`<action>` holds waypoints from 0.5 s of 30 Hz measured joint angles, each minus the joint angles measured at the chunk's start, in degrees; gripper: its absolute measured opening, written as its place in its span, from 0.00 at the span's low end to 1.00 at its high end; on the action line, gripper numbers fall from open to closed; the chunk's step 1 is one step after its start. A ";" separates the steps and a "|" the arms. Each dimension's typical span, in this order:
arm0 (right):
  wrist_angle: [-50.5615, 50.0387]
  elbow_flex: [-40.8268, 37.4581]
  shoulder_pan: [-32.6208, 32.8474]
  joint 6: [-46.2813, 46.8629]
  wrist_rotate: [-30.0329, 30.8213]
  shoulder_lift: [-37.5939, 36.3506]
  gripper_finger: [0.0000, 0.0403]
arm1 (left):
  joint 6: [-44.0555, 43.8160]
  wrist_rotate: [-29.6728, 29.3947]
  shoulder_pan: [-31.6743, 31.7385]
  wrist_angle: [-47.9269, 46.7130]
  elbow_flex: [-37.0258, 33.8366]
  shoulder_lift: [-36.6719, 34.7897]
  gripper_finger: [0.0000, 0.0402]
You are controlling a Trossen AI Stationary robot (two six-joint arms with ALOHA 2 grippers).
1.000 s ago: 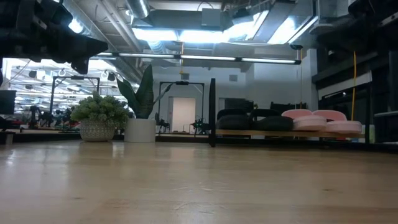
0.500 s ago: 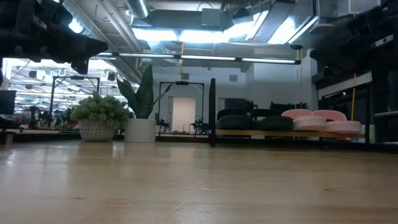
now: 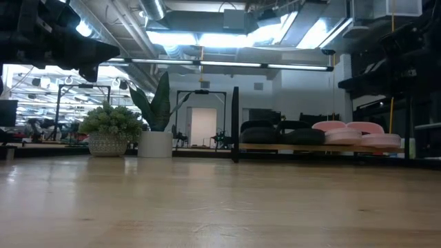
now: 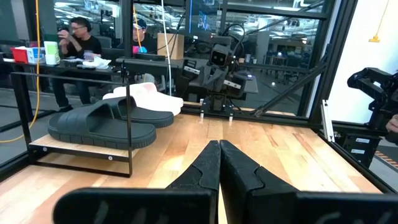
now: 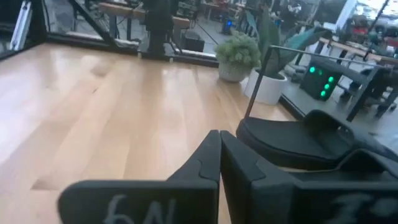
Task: Pick and place slides into the shelf
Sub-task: Return to Home Position
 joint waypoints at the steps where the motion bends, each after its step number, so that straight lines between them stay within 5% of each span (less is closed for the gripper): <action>1: -0.64 0.00 -0.18 0.61 0.44 0.12 0.02 | 0.00 0.00 0.00 0.00 0.00 0.00 0.00; 9: -0.26 0.00 -0.28 -0.19 1.46 0.63 0.07 | 0.00 0.00 0.00 -0.02 0.00 0.00 0.00; 15: -0.21 0.00 -0.30 9.80 1.42 0.63 0.06 | 0.00 0.00 0.00 -0.02 0.00 0.00 0.00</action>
